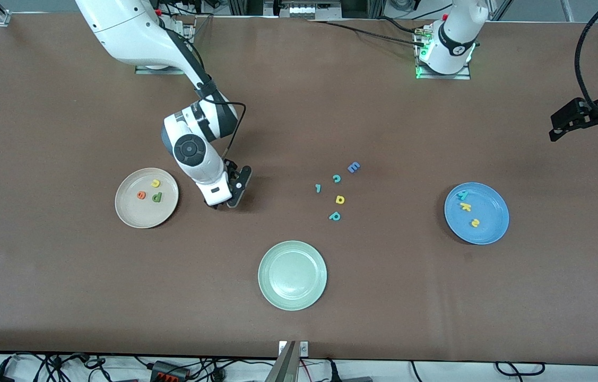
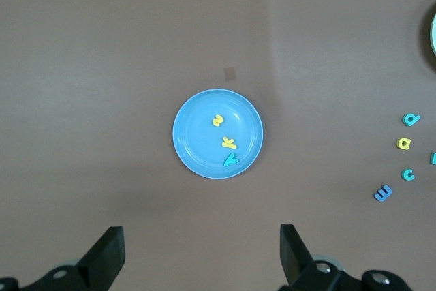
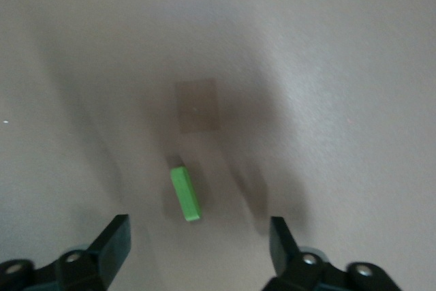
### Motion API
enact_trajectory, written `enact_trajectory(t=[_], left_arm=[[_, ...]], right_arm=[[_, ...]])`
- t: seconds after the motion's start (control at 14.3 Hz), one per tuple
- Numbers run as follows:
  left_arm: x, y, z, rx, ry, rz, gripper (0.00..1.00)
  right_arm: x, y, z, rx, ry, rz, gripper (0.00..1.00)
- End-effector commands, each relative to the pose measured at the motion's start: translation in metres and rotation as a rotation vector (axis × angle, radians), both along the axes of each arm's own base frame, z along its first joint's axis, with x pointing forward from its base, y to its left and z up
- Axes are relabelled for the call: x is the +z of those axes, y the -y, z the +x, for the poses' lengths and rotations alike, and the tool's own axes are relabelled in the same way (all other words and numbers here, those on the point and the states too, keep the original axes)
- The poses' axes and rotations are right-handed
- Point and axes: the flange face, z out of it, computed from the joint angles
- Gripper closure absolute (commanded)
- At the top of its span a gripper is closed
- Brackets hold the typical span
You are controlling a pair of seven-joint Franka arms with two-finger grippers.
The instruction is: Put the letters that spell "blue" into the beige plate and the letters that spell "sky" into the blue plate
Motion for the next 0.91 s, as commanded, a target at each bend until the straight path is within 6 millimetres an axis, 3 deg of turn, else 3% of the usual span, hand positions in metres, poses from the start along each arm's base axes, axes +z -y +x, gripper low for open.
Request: enact_trajectory(t=[0.0,0.21,0.7,0.84], left_arm=[[0.0040,-0.0005,0.0051,0.009,0.008,-0.008,0.00],[0.0039,0.0045,0.0056,0.000,0.008,-0.007,0.00],[0.0031,0.0062,0.0063,-0.003,0.008,-0.006,0.00],[0.0032,0.0062,0.0063,-0.003,0.008,-0.006,0.00]], right_arm=[[-0.0015,-0.0014,-0.0017,0.083,0.030,0.011,0.19],[-0.0037,-0.0036,-0.0018,0.129,0.041,0.017,0.39],[-0.0016,-0.0089,-0.0021,0.147,0.058,0.025,0.47],[-0.0016,-0.0089,-0.0021,0.147,0.058,0.025,0.59]])
